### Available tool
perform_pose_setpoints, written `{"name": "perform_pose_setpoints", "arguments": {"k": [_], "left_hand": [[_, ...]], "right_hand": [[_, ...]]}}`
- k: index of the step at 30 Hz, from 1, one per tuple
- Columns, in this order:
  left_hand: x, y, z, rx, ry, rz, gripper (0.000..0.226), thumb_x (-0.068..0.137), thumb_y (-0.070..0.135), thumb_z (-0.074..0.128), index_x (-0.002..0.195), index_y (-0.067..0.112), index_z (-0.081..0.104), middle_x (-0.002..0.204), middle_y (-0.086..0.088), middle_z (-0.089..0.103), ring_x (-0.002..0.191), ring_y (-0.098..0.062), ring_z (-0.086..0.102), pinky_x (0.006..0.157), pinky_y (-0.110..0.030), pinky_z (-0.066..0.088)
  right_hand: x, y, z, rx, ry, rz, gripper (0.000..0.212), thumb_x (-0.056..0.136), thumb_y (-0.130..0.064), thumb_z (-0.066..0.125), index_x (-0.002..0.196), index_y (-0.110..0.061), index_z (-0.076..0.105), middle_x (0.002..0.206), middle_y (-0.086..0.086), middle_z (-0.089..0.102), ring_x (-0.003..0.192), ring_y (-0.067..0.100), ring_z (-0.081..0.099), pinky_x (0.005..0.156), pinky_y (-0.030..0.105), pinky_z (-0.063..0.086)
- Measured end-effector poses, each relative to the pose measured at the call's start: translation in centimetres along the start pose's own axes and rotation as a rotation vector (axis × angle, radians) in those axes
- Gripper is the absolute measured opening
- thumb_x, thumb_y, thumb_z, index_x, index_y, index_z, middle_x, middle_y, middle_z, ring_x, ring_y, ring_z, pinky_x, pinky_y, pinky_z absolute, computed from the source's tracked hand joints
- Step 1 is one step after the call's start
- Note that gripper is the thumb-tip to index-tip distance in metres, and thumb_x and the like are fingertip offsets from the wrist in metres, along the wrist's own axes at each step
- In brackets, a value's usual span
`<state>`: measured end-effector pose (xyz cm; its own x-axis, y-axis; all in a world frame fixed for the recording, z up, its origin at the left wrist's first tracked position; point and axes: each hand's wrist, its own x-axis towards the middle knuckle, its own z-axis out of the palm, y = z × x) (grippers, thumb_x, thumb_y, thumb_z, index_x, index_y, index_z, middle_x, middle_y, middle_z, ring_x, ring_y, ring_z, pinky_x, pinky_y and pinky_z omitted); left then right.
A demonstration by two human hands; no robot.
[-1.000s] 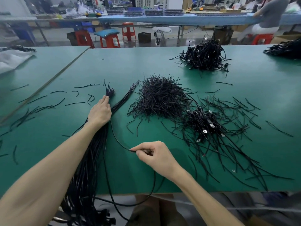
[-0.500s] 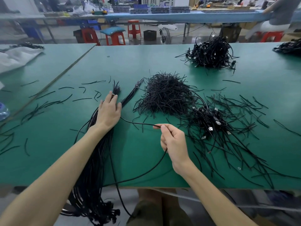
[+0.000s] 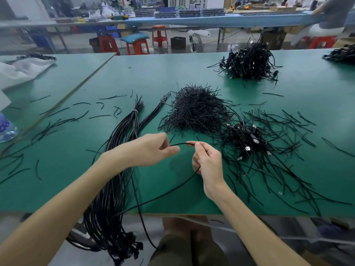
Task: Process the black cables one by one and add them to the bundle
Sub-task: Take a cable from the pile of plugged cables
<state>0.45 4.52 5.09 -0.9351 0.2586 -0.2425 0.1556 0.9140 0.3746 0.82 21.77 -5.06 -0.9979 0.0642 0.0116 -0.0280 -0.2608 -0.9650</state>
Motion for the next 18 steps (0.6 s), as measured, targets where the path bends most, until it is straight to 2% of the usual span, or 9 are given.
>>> {"name": "perform_pose_setpoints", "arguments": {"k": [2,4,7,9,13,15,18], "left_hand": [[-0.8,0.5,-0.1,-0.088,-0.292,0.041,0.050,0.101,0.059,0.042,0.103,0.014,0.064,0.089,0.008,0.073,0.080,-0.009,0.071,0.071,-0.027,0.055],[-1.7,0.4,-0.1,-0.035,-0.552,0.093,0.049,0.104,0.055,0.042,0.105,0.013,0.068,0.091,0.009,0.075,0.081,-0.004,0.070,0.073,-0.023,0.056],[-2.5,-0.4,0.2,-0.013,-0.709,0.193,0.031,0.108,0.031,0.048,0.101,0.007,0.068,0.087,0.001,0.072,0.077,-0.008,0.066,0.073,-0.022,0.052],[-2.8,-0.7,0.1,-0.083,-0.673,0.246,0.023,0.107,0.017,0.051,0.095,0.004,0.067,0.082,-0.003,0.070,0.073,-0.013,0.065,0.072,-0.027,0.051],[-2.9,-0.9,0.0,-0.222,-0.472,0.315,0.023,0.106,0.013,0.053,0.089,0.006,0.068,0.072,-0.001,0.066,0.063,-0.014,0.061,0.070,-0.030,0.051],[-2.7,-0.8,-0.1,-0.400,-0.321,0.310,0.025,0.106,0.015,0.053,0.088,0.008,0.069,0.068,0.001,0.060,0.059,-0.015,0.055,0.063,-0.027,0.048],[-1.4,-0.6,-0.3,-0.817,-0.099,0.231,0.026,0.107,0.019,0.053,0.094,0.005,0.070,0.067,0.001,0.051,0.052,-0.013,0.043,0.053,-0.023,0.038]], "right_hand": [[0.1,0.1,-0.1,0.006,0.005,-0.003,0.027,0.107,-0.017,0.047,0.102,-0.012,0.073,0.055,-0.010,0.031,0.047,0.008,0.027,0.045,0.021,0.025],[0.1,0.2,-0.1,0.016,0.011,-0.002,0.027,0.107,-0.017,0.047,0.103,-0.012,0.073,0.055,-0.009,0.032,0.047,0.009,0.028,0.045,0.022,0.025],[0.0,0.2,-0.2,0.000,0.021,0.001,0.027,0.108,-0.018,0.046,0.104,-0.013,0.072,0.054,-0.009,0.034,0.046,0.008,0.029,0.044,0.022,0.025],[0.0,0.2,0.0,-0.001,0.015,0.001,0.027,0.108,-0.018,0.046,0.103,-0.012,0.072,0.054,-0.009,0.033,0.046,0.009,0.028,0.045,0.022,0.024],[-0.1,0.1,0.1,0.023,0.002,0.003,0.031,0.109,-0.025,0.045,0.103,-0.010,0.073,0.057,-0.004,0.033,0.047,0.011,0.028,0.044,0.021,0.026],[-0.1,-0.1,0.2,0.048,0.008,0.022,0.035,0.108,-0.032,0.046,0.102,-0.014,0.076,0.058,-0.002,0.040,0.047,0.011,0.034,0.042,0.020,0.029],[-0.2,-0.2,0.4,0.080,0.036,0.055,0.037,0.107,-0.040,0.048,0.098,-0.022,0.079,0.068,0.002,0.051,0.054,0.012,0.050,0.044,0.021,0.039]]}}
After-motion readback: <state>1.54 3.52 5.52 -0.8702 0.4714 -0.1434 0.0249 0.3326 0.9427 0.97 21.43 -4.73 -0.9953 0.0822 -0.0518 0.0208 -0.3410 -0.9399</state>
